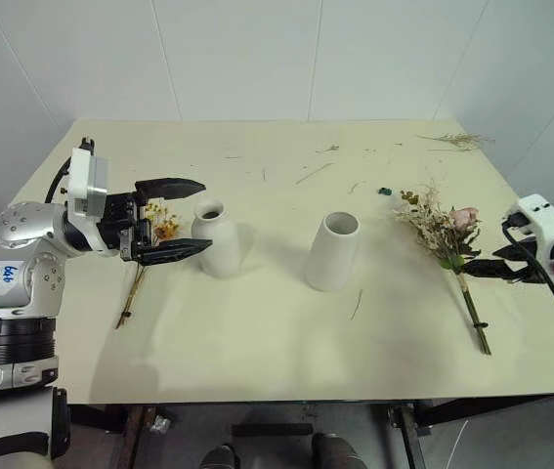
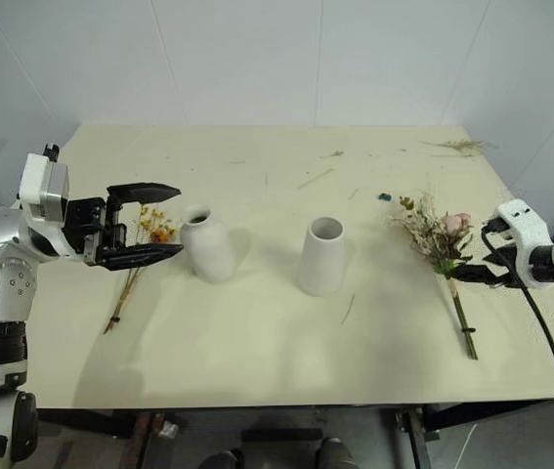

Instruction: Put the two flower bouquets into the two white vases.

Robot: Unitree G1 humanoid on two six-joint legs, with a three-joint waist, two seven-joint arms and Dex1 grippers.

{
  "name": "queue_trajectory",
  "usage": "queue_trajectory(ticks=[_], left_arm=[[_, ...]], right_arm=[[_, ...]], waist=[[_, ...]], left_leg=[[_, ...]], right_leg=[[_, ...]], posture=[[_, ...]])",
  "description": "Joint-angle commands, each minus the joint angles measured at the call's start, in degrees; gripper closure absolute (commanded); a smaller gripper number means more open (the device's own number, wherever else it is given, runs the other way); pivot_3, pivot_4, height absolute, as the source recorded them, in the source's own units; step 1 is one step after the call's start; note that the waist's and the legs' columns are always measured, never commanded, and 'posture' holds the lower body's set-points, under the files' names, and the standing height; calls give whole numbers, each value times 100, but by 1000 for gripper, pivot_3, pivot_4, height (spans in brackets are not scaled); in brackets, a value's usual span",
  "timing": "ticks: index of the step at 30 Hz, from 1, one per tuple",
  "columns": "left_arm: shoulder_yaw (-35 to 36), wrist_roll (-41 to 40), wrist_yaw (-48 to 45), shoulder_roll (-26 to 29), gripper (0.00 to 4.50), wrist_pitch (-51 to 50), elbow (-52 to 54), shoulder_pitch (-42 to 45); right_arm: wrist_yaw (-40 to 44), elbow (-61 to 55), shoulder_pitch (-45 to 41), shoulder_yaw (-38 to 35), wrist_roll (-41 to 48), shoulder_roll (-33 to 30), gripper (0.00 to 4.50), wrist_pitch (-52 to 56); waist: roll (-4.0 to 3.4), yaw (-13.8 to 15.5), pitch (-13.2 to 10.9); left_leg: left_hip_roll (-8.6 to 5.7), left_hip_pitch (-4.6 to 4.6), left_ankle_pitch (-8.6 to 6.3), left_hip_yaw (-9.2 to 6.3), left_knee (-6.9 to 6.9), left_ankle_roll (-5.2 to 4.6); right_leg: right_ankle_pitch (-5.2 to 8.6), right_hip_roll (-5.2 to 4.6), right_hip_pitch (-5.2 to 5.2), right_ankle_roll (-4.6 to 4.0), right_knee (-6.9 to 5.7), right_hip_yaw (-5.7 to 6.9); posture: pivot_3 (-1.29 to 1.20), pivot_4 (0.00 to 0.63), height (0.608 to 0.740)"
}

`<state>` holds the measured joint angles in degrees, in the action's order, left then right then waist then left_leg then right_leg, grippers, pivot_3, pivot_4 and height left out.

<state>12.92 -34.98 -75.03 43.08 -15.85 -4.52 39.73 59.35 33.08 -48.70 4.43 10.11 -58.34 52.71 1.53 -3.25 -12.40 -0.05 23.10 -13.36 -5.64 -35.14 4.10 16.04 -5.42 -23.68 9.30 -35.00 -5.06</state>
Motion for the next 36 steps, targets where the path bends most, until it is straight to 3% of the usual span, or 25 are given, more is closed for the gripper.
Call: queue_trajectory(ticks=[1, 6, 9, 21, 26, 30, 36], left_arm=[[253, -206, 122, 161, 35, -122, 385, -164], [398, -302, 296, 232, 35, -233, 674, -404], [464, -368, 375, 251, 0, -307, 850, -536], [323, -366, 378, 207, 0, -262, 705, -325], [266, -268, 374, 118, 0, -102, 316, -153], [233, -150, 479, -34, 0, 99, -79, -37], [124, -24, 543, -302, 0, 302, -415, 89]], right_arm=[[-34, 282, -307, 204, -221, 86, 0, 250], [-69, 968, -482, 510, -570, 311, 0, -131], [-126, 1422, -602, 571, -755, 438, 585, -480], [-74, 1633, -819, 129, -747, 565, 4435, -1029], [-504, 791, -579, -1312, 178, 818, 4449, -1888], [-1241, -1181, -161, -2709, 1265, 1823, 4449, -2911], [-2033, -3131, 28, -2916, 2261, 3028, 4449, -2788]], waist=[[0, 0, 0], [0, 5, 0], [0, 4, 0], [0, -15, 0], [0, -14, 0], [-2, -41, 0], [-2, 26, 0]], left_leg=[[0, 0, 0, 0, 0, 0], [0, 1, 0, 0, 0, 0], [-1, 0, 0, 0, -2, 0], [-1, -2, 3, 0, -3, 5], [-1, -2, 4, 0, -2, 6], [3, -3, 4, -1, 2, 6], [2, -1, 6, -7, -2, 9]], right_leg=[[0, 0, -1, 0, -1, 0], [0, 0, 0, 0, 0, 0], [-1, 0, 1, 2, 0, 1], [-3, 1, 3, 5, -4, 0], [-3, 0, 2, 6, -6, 0], [-4, 4, 1, 7, -10, -1], [-4, 2, -1, 7, -41, 0]], posture=[[0, 150, 740], [0, 150, 740], [0, 150, 740], [0, 150, 740], [0, 150, 740], [0, 150, 740], [0, 150, 740]])
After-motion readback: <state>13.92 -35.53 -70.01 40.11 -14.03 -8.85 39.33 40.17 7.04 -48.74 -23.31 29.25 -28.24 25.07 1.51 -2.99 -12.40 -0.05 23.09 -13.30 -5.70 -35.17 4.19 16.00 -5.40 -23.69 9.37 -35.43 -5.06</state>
